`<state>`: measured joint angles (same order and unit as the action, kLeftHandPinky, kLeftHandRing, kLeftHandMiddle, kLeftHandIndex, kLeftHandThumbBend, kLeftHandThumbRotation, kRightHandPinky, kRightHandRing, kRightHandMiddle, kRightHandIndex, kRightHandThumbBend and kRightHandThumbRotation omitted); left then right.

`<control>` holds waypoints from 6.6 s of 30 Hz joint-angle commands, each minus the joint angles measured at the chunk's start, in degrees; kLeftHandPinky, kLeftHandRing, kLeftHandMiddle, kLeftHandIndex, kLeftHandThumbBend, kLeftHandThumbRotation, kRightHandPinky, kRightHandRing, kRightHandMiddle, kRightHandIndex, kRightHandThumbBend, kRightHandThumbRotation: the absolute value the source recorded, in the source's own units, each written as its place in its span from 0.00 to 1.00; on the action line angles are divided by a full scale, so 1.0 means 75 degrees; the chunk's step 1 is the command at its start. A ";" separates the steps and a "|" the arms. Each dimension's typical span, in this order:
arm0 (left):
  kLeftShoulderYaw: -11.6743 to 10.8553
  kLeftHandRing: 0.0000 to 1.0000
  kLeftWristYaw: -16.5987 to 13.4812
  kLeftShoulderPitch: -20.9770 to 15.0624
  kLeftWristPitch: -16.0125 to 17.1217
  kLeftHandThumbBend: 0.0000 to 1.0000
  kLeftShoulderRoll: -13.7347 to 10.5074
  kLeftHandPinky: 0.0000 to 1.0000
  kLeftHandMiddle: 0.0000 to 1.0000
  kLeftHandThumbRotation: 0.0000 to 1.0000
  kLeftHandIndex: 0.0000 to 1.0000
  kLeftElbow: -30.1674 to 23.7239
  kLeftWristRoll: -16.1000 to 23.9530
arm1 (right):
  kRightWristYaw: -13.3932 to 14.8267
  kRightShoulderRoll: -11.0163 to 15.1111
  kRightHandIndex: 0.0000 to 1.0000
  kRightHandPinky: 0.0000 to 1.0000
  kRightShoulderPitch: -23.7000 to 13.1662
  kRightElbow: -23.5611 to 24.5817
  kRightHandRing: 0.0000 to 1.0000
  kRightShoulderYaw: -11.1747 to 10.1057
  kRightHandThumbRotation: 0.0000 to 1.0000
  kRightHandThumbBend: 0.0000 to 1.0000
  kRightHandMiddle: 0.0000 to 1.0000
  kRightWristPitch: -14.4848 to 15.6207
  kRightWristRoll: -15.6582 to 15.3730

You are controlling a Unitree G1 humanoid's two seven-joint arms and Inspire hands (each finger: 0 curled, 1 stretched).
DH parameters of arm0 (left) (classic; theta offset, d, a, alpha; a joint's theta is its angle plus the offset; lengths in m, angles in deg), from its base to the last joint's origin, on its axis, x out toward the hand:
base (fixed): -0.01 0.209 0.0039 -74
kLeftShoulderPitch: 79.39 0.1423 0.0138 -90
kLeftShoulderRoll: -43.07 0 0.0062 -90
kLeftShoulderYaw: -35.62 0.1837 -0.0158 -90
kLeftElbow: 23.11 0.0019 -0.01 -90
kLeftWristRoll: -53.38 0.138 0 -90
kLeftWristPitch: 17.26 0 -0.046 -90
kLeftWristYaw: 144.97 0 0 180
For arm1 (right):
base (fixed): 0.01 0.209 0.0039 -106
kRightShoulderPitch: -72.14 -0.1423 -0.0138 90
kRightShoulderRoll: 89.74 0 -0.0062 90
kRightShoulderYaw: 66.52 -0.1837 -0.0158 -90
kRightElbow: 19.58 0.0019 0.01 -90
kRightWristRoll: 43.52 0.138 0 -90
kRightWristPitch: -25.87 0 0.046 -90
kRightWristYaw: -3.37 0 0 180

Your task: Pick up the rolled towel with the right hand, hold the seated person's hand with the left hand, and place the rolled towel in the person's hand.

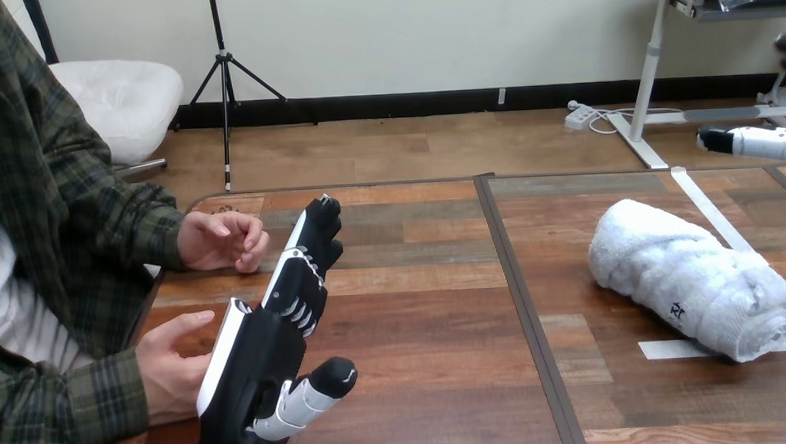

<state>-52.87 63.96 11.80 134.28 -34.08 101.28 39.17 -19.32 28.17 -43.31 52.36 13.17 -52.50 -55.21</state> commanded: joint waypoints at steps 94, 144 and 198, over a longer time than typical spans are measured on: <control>0.0392 1.00 0.0169 0.1798 0.0127 1.00 0.0146 1.00 0.99 0.76 0.98 -0.2796 -0.0698 | 0.3050 -0.2017 0.63 0.43 -0.3517 -0.7910 0.58 0.3256 0.08 0.91 0.64 -0.1241 -0.2228; 0.0649 0.99 -0.0297 0.1757 -0.0038 1.00 0.0051 0.99 0.98 0.79 0.96 -0.2947 -0.0473 | 0.1675 -0.2385 0.29 0.12 -0.3410 -0.7747 0.18 0.3149 0.00 0.87 0.26 -0.2614 -0.1777; -0.0389 1.00 -0.1566 0.2320 -0.1687 1.00 -0.0647 1.00 1.00 0.73 1.00 -0.4882 0.1986 | -0.1744 -0.2548 0.22 0.06 -0.1553 -0.4314 0.11 0.0602 0.00 0.69 0.17 -0.3536 0.2636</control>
<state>-53.11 54.50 29.91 122.50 -37.45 72.21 51.96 -32.09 10.51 -55.75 13.44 19.52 -78.57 -37.63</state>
